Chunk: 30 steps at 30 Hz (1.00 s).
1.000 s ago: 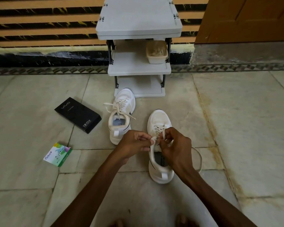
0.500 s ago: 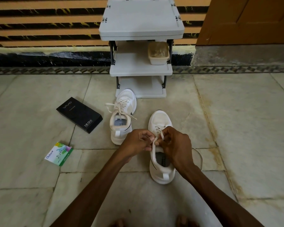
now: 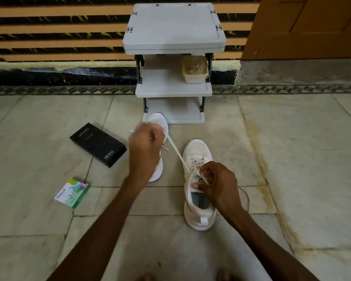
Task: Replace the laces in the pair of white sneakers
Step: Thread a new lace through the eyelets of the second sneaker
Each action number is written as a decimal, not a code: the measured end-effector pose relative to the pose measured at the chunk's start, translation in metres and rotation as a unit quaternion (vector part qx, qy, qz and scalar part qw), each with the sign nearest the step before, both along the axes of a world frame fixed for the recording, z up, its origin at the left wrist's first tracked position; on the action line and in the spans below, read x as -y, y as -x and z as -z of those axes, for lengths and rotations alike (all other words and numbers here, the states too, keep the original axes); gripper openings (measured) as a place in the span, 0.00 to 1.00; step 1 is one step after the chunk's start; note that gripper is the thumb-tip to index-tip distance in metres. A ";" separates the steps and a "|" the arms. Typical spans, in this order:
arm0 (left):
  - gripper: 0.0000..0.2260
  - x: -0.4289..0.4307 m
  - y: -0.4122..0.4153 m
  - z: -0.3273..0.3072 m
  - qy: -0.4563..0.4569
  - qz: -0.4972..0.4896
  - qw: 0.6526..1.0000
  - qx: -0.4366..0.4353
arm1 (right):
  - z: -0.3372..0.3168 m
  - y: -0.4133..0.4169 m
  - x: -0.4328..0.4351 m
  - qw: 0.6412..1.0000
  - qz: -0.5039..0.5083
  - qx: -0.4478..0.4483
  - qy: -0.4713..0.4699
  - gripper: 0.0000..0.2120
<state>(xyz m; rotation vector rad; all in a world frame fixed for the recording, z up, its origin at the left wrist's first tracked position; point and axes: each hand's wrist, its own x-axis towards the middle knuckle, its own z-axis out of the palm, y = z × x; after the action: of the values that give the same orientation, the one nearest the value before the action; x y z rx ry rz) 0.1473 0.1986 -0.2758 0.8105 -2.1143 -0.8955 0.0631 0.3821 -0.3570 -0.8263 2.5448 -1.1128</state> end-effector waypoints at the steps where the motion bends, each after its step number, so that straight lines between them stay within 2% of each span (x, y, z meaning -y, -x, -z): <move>1: 0.06 0.013 0.003 -0.014 -0.041 -0.040 0.997 -0.049 | 0.001 0.000 0.000 1.000 0.006 0.008 0.005 0.22; 2: 0.06 0.024 0.005 -0.027 -0.118 -0.073 0.985 -0.098 | 0.002 0.000 0.000 1.000 0.010 0.017 0.007 0.21; 3: 0.05 0.031 0.007 -0.037 -0.230 -0.074 0.958 -0.156 | 0.001 0.001 0.000 1.000 0.012 0.022 0.005 0.21; 5: 0.06 0.027 0.007 -0.046 -0.450 0.007 0.860 -0.242 | 0.002 0.001 0.000 1.000 0.010 0.021 -0.006 0.20; 6: 0.06 0.020 0.006 -0.046 -0.503 0.051 0.831 -0.232 | 0.002 0.002 -0.001 1.000 0.010 0.020 -0.007 0.20; 7: 0.06 0.012 0.005 -0.040 -0.508 0.079 0.840 -0.171 | 0.003 0.002 -0.001 1.000 0.010 0.021 -0.006 0.21; 9: 0.06 -0.005 0.003 -0.020 -0.411 0.119 0.903 0.040 | 0.001 0.001 -0.001 1.000 0.014 0.024 -0.009 0.22; 10: 0.06 -0.013 0.002 -0.008 -0.337 0.140 0.920 0.146 | 0.001 0.002 0.000 0.999 0.018 0.025 -0.013 0.23; 11: 0.06 -0.019 0.000 0.004 -0.263 0.164 0.922 0.234 | 0.001 0.002 -0.001 0.999 0.022 0.025 -0.016 0.23; 13: 0.04 -0.030 -0.005 0.021 -0.135 0.203 0.902 0.355 | 0.002 0.002 -0.001 0.999 0.029 0.024 -0.019 0.24; 15: 0.05 -0.035 -0.007 0.030 -0.081 0.208 0.892 0.393 | 0.003 0.002 -0.001 0.999 0.034 0.023 -0.024 0.24; 17: 0.07 -0.034 -0.006 0.033 -0.107 0.222 0.904 0.349 | 0.003 0.001 -0.001 0.999 0.036 0.022 -0.029 0.23; 19: 0.10 -0.032 -0.006 0.026 -0.191 0.251 0.916 0.249 | 0.003 0.001 -0.001 0.998 0.036 0.021 -0.035 0.24; 22: 0.18 -0.024 -0.008 0.000 -0.341 0.266 0.897 0.090 | 0.002 0.003 -0.002 0.998 0.037 0.028 -0.041 0.24; 24: 0.17 -0.011 -0.007 -0.021 -0.392 0.266 0.881 0.000 | 0.001 0.005 -0.002 0.998 0.035 0.034 -0.043 0.23; 26: 0.13 -0.004 -0.006 -0.037 -0.388 0.282 0.877 -0.033 | -0.002 0.004 -0.002 0.997 0.034 0.046 -0.046 0.22; 30: 0.13 -0.015 -0.005 -0.041 -0.398 0.256 0.881 -0.005 | -0.010 0.003 -0.002 0.996 0.031 0.072 -0.044 0.20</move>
<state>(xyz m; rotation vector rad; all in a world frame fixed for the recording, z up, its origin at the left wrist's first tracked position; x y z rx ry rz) 0.1523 0.2134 -0.2345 0.5989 -1.9513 -2.1274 0.0600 0.3838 -0.3466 -0.6273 2.4941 -1.0302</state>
